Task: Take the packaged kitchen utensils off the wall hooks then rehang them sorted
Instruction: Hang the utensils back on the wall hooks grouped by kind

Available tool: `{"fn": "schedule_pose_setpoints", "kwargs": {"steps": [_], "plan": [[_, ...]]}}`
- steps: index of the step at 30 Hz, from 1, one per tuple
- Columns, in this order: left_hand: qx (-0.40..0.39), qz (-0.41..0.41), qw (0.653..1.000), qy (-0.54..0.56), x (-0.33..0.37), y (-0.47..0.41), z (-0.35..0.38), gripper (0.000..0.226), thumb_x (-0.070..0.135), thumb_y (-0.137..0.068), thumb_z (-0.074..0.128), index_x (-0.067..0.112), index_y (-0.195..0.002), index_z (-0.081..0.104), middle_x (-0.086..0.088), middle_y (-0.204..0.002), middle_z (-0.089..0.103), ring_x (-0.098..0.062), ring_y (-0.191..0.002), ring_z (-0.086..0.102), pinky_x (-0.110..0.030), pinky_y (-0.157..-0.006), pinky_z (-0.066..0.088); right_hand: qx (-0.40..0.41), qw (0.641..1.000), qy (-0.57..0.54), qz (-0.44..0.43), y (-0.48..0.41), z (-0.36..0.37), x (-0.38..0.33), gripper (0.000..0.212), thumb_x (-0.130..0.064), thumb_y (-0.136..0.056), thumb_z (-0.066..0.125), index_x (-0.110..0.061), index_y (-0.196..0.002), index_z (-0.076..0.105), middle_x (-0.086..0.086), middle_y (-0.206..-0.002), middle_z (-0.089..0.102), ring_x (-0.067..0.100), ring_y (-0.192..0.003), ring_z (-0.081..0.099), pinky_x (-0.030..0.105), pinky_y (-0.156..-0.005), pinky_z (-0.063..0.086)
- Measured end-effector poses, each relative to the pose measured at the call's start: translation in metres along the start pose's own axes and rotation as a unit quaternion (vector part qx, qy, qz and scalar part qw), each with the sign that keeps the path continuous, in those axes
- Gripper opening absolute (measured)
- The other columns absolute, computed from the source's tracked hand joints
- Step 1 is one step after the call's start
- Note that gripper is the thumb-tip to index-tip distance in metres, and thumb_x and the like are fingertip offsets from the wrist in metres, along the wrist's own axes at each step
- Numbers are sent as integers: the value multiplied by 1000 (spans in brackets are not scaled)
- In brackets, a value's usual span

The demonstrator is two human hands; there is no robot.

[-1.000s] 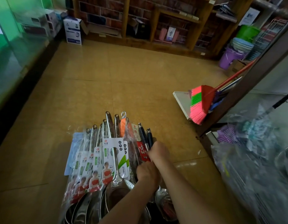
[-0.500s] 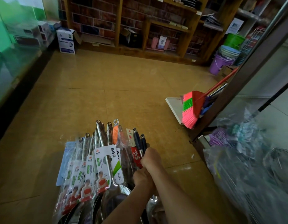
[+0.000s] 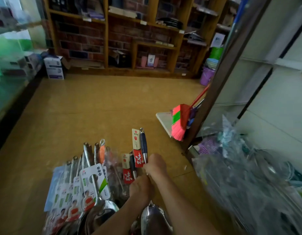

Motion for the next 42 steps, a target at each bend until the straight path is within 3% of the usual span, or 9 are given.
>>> {"fn": "schedule_pose_setpoints", "kwargs": {"steps": [8, 12, 18, 22, 24, 26, 28, 31, 42], "plan": [[22, 164, 986, 8, 141, 48, -20, 22, 20, -100, 44, 13, -109, 63, -6, -113, 67, -21, -100, 65, -27, -81, 50, 157, 987, -29, -9, 54, -157, 48, 29, -26, -88, 68, -16, -115, 69, 6, -109, 73, 25, -99, 69, 33, -82, 56], [112, 292, 947, 78, 243, 100, -34, 20, 19, -91, 44, 14, -99, 61, -10, -89, 67, -14, -82, 67, -22, -58, 41, 224, 973, -54, 7, 102, -248, 97, 24, -22, -84, 65, -13, -105, 70, 7, -100, 73, 27, -93, 69, 32, -77, 55], [2, 366, 925, 99, 363, 188, 8, 25, 24, -96, 47, 9, -100, 67, -10, -98, 70, -29, -95, 67, -32, -77, 52, 343, 936, -64, 42, 204, -377, 193, 20, -25, -89, 63, -11, -104, 65, 9, -104, 71, 30, -98, 66, 32, -75, 47], [1, 468, 877, 107, 446, 274, 25, 30, 14, -93, 48, 15, -63, 52, -12, -82, 72, -29, -79, 67, -29, -58, 32, 407, 908, -79, 65, 281, -443, 258, 14, -29, -88, 65, -19, -98, 64, 0, -97, 71, 23, -89, 67, 32, -72, 50], [-4, 509, 852, 122, 478, 318, 36, 34, 11, -90, 49, 22, -60, 39, -8, -75, 69, -24, -71, 65, -27, -55, 29, 441, 890, -85, 76, 321, -468, 290, 11, -28, -88, 65, -21, -96, 64, -4, -94, 72, 18, -84, 66, 31, -71, 52], [-21, 539, 832, 129, 503, 360, 53, 25, 12, -91, 50, 23, -69, 49, -2, -74, 65, -16, -68, 63, -22, -56, 39, 471, 873, -96, 80, 364, -488, 322, 10, -28, -90, 67, -20, -94, 64, -7, -90, 70, 13, -80, 65, 28, -68, 51], [-52, 549, 825, 127, 524, 398, 76, 18, 25, -93, 50, 17, -82, 61, -2, -78, 68, -19, -73, 65, -33, -66, 53, 493, 859, -105, 87, 404, -503, 355, 11, -30, -90, 68, -21, -92, 61, -11, -85, 66, 7, -76, 62, 24, -63, 49], [-88, 582, 799, 124, 552, 449, 112, 29, 37, -90, 44, 16, -76, 60, 3, -73, 68, -18, -69, 65, -43, -68, 53, 520, 839, -111, 112, 457, -519, 402, 10, -30, -90, 68, -23, -94, 62, -16, -80, 61, 2, -74, 60, 20, -62, 47], [-144, 645, 744, 100, 630, 598, 191, 23, 24, -96, 48, 18, -80, 63, 3, -76, 69, -12, -67, 65, -36, -71, 56, 605, 773, -107, 160, 596, -563, 512, 21, -33, -92, 70, -29, -109, 58, -15, -87, 68, 3, -77, 66, 23, -70, 55]]}}
Point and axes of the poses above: each hand's wrist, its own y-axis away from the middle knuckle, its own z-axis out of the palm, x = y × z, the point moved 8 cm from there along -y, towards the middle knuckle
